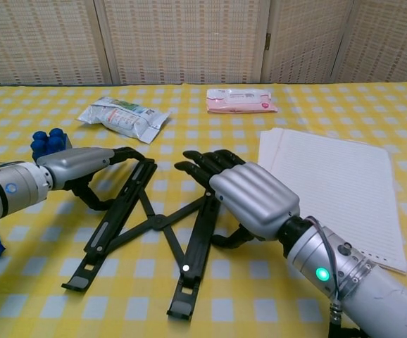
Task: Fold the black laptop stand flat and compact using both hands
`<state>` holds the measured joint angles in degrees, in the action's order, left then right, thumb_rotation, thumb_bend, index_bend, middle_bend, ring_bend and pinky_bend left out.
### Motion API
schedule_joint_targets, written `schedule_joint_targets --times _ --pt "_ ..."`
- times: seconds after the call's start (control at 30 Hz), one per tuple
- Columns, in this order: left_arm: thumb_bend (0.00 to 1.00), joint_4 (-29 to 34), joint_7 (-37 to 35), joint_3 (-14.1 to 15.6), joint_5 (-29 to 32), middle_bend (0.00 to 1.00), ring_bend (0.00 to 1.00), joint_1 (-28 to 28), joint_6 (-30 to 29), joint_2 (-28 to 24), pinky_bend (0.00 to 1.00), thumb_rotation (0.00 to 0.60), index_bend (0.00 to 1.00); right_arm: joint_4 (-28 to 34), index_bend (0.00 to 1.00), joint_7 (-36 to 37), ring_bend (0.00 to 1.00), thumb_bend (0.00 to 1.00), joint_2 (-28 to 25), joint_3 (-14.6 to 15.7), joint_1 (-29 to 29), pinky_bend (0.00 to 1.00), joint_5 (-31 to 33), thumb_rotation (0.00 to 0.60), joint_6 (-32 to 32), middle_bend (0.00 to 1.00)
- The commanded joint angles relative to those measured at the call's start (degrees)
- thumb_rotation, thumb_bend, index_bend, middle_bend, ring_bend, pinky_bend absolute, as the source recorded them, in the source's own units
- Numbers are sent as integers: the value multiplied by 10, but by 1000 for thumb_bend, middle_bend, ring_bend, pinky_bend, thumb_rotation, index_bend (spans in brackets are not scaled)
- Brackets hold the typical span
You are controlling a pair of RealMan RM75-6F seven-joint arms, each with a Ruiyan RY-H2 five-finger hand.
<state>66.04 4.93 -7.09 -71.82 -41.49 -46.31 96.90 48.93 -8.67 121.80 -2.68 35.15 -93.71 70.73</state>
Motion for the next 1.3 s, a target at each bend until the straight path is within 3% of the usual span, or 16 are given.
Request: schedule_joint_targets --times 0.03,0.53,0.9,1.13,1.3 --pt "250 4 -3 0 3 0 0 -1 3 -1 10 600 59 -16 0 9 0 249 10 3 3 0 -7 600 8 0" --pt "250 34 -18 -3 17 0 0 -8 22 -10 11 600 66 -92 0 48 0 249 55 5 13 0 -22 600 35 0" --pt "249 56 -11 -4 26 0 0 -14 27 -10 11 600 66 -111 0 52 0 249 70 6 21 0 -27 600 45 0" --pt "250 66 -3 -3 33 0 0 -15 25 -14 13 600 63 -107 0 50 0 250 66 14 18 0 -32 600 52 0" --pt "250 86 3 -3 41 0 0 -1 4 -39 11 600 52 -40 0 35 0 249 6 25 19 0 -46 600 59 0"
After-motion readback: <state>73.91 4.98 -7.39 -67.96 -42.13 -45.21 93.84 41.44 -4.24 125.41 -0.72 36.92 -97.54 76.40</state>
